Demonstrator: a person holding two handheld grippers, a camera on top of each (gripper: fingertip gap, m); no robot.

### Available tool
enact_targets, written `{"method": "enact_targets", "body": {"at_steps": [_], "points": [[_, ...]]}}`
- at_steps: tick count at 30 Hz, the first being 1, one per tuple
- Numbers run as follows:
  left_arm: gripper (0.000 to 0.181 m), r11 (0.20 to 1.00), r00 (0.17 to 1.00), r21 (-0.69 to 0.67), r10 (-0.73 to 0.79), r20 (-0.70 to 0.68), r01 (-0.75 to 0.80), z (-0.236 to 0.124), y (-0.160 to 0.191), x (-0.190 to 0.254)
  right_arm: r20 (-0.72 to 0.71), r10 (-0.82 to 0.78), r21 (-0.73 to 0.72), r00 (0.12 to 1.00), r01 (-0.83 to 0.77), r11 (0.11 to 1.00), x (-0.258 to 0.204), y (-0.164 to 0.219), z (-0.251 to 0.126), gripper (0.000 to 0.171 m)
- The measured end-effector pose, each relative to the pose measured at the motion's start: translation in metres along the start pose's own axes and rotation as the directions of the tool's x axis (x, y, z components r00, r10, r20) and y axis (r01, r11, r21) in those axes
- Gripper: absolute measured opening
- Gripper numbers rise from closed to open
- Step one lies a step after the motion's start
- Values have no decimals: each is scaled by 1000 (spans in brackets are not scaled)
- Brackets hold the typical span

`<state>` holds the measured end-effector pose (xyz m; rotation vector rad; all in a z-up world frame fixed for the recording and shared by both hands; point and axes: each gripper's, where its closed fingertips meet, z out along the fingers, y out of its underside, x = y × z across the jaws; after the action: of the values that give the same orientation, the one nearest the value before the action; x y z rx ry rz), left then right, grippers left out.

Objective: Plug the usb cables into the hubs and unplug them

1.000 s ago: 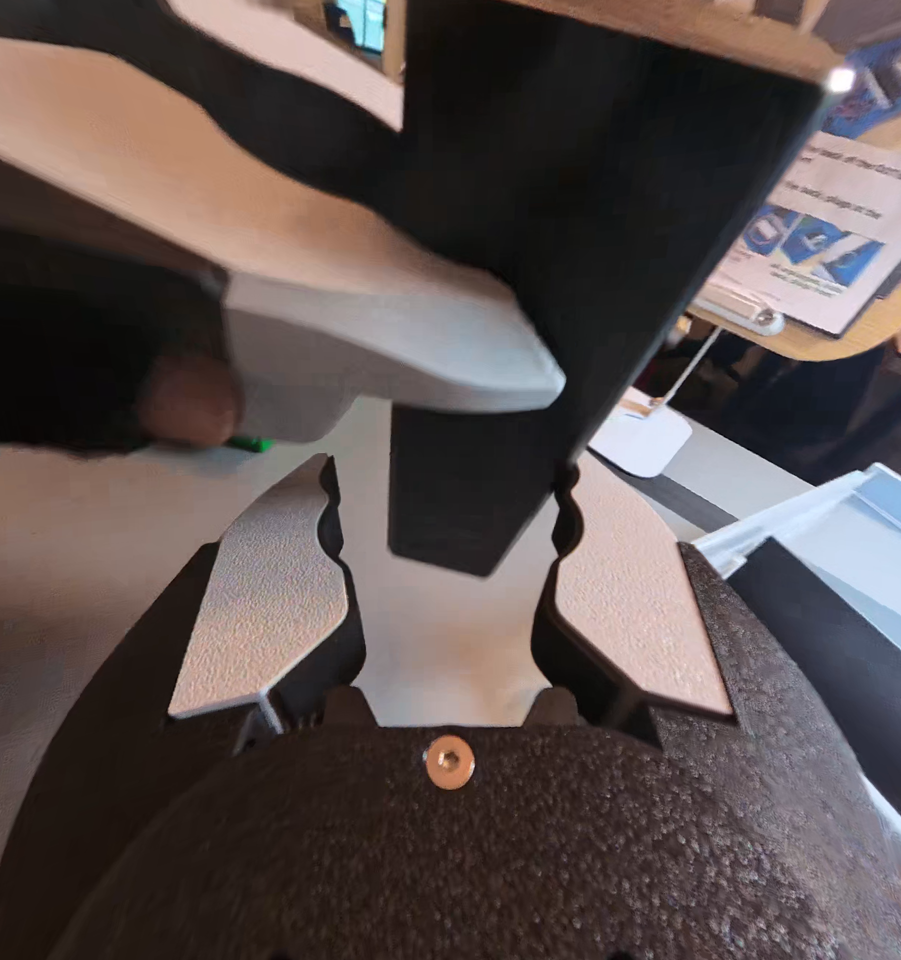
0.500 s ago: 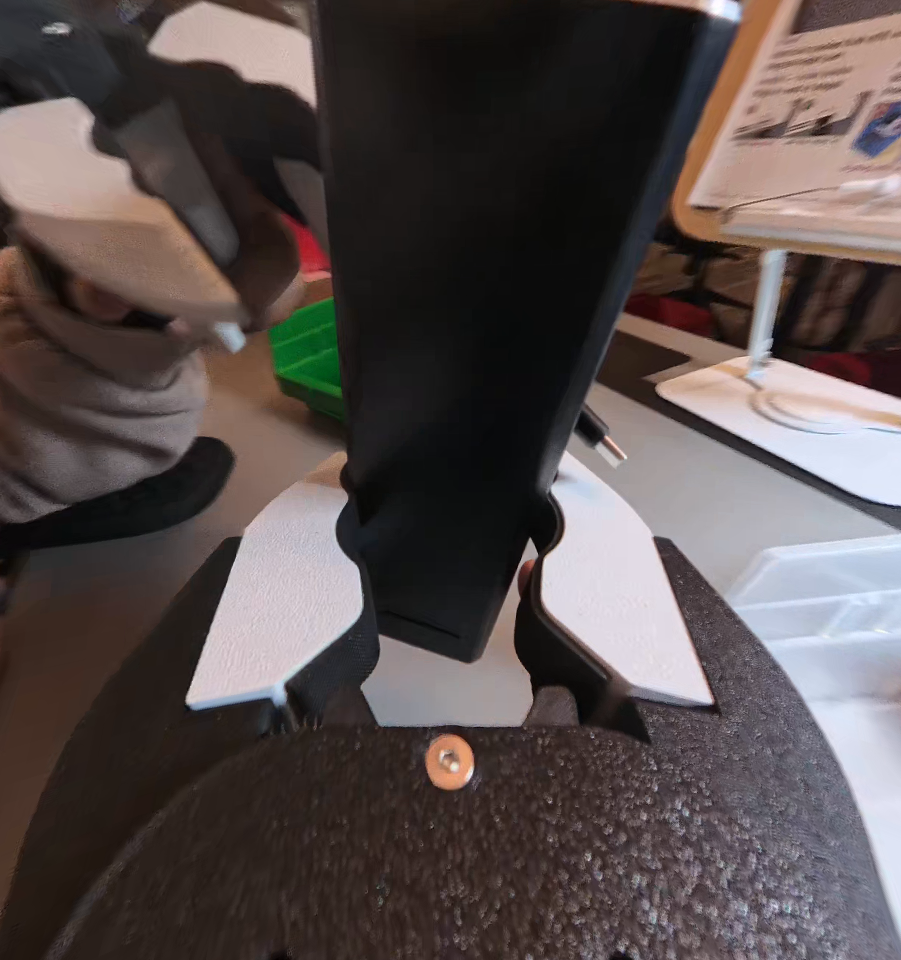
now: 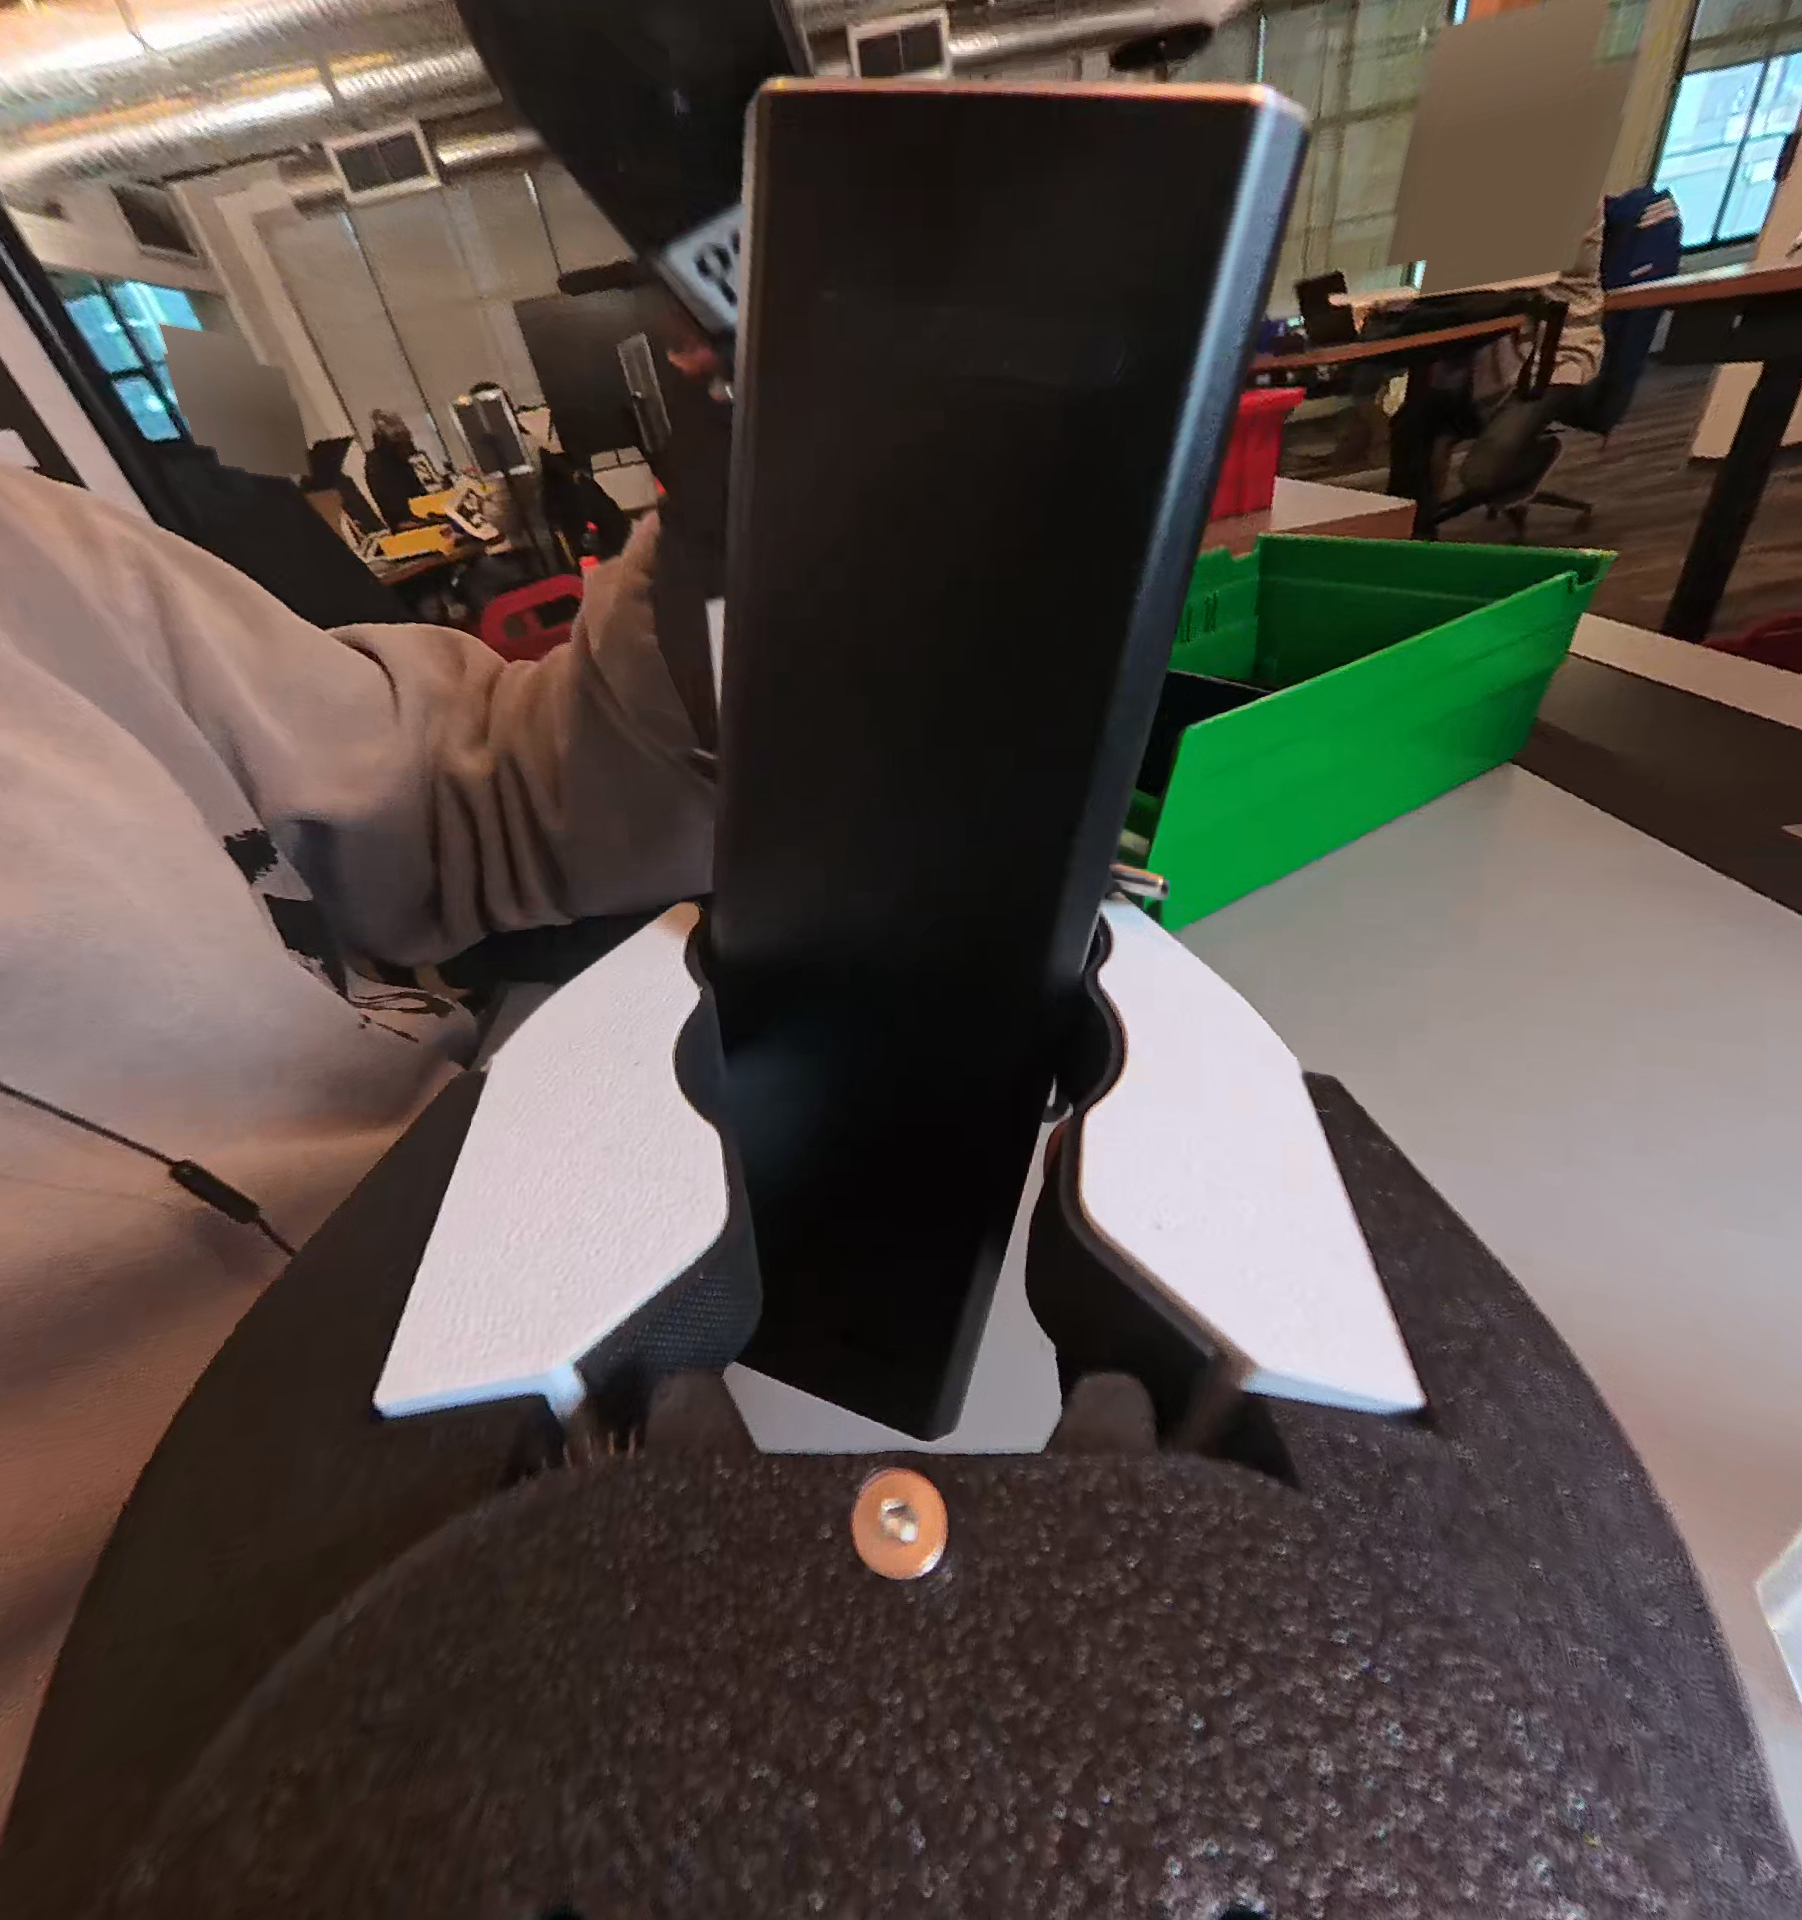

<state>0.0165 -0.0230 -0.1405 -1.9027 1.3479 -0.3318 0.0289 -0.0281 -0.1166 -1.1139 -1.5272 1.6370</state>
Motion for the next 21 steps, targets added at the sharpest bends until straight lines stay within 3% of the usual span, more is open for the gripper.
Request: {"method": "enact_targets", "body": {"at_steps": [3,5,8,15,21], "points": [[38,1000,1000,13,21,-7,-21,10,3,-1,35,-24,36,999,23,999,-7,-8,-5,63],[25,995,998,97,30,-50,-25,14,-9,6,30,-44,41,999,43,998,-8,-9,-6,63],[8,993,996,115,44,-73,-35,19,-13,12,42,-33,43,999,31,999,-7,-9,-13,63],[6,965,965,238,-51,-258,115,12,-33,30,169,13,68,986,-24,997,-20,-11,-18,64],[6,950,975,257,-137,-172,179,5,-41,11,59,-24,40,998,22,999,-2,-9,-22,65]]}}
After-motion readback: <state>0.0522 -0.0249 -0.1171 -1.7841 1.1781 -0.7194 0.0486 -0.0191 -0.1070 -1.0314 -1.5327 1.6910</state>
